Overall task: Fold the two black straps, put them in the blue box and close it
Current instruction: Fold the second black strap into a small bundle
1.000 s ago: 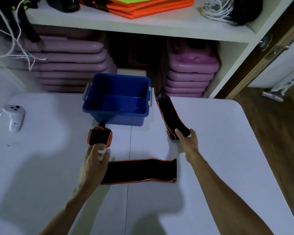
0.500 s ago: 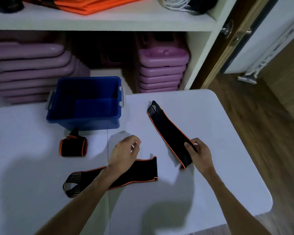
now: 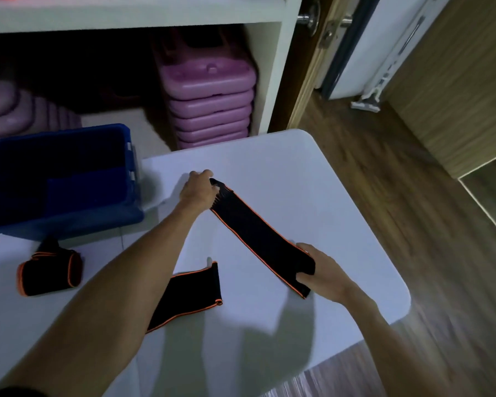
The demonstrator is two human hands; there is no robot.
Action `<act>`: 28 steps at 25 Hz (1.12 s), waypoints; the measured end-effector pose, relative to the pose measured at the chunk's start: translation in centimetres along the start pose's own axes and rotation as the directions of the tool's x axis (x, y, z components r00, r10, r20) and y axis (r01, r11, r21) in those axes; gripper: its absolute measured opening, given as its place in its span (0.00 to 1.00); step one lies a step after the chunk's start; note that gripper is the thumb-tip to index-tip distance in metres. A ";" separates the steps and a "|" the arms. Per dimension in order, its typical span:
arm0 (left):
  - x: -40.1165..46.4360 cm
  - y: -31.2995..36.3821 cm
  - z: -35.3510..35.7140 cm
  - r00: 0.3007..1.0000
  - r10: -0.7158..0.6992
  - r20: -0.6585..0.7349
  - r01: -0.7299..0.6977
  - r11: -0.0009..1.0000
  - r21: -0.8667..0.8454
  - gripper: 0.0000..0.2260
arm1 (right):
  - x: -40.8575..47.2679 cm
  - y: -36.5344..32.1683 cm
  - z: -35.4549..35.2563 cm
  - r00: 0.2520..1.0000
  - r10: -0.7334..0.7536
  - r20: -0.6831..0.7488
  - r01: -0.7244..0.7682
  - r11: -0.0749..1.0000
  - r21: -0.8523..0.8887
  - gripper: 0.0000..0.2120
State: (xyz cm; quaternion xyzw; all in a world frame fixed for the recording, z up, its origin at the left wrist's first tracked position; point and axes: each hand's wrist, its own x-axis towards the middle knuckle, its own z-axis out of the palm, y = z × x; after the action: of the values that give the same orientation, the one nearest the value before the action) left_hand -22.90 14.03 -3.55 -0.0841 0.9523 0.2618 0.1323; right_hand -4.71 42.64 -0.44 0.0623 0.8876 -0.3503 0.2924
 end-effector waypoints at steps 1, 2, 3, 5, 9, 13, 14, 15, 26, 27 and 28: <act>0.1 -0.5 0.3 1.000 0.005 -0.007 -0.005 1.000 0.009 0.15 | 0.1 0.4 0.1 1.000 -0.004 -0.008 0.004 1.000 -0.001 0.29; -0.2 -0.8 0.4 0.999 0.017 -0.041 -0.018 0.999 -0.028 0.11 | 0.2 0.7 0.2 0.999 -0.016 -0.042 0.015 1.000 -0.017 0.28; -0.4 -0.9 0.3 0.997 0.003 -0.077 -0.012 0.993 -0.121 0.07 | 0.3 0.9 0.3 0.994 -0.040 -0.103 0.036 0.998 -0.043 0.26; -0.9 -0.7 -0.3 0.989 -0.088 -0.118 0.023 0.887 -0.462 0.08 | 0.2 0.8 0.8 0.932 -0.130 -0.339 0.081 0.985 -0.154 0.25; -3.5 -1.6 -2.1 0.995 -0.061 -0.082 -0.019 0.681 -0.732 0.12 | -0.9 1.0 2.9 0.697 -0.330 -0.637 0.033 0.902 -0.431 0.17; -4.8 -6.0 -2.8 0.997 0.069 0.029 -0.052 0.915 -0.400 0.19 | -2.2 4.1 5.2 0.813 -0.398 -0.425 0.134 0.839 -0.528 0.12; -4.7 -6.8 -2.7 0.998 0.054 0.038 -0.037 0.932 -0.360 0.20 | -2.5 4.5 5.2 0.824 -0.382 -0.419 0.151 0.860 -0.487 0.13; -4.9 -6.8 -2.8 1.000 0.021 0.016 -0.014 0.936 -0.352 0.19 | -2.8 4.5 5.1 0.824 -0.345 -0.449 0.141 0.893 -0.426 0.13; -11.3 -6.5 -2.5 0.960 0.029 -0.278 -0.044 0.998 -0.047 0.07 | -0.7 1.3 1.9 0.834 0.256 -0.488 -0.005 0.889 0.457 0.20; -12.3 -7.0 -3.6 0.946 0.002 -0.323 -0.028 0.997 -0.077 0.07 | -0.5 0.5 1.6 0.835 0.255 -0.487 0.040 0.855 0.517 0.18; -13.8 -8.1 -4.8 0.934 -0.038 -0.354 0.000 0.994 -0.108 0.06 | -0.1 -0.6 1.4 0.844 0.242 -0.479 0.089 0.817 0.570 0.15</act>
State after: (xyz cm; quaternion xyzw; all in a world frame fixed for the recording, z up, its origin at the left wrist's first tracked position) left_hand -8.94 5.90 0.67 -0.1463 0.9443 0.2913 -0.0444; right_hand -4.10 41.28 -0.85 0.2786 0.7827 -0.5562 0.0175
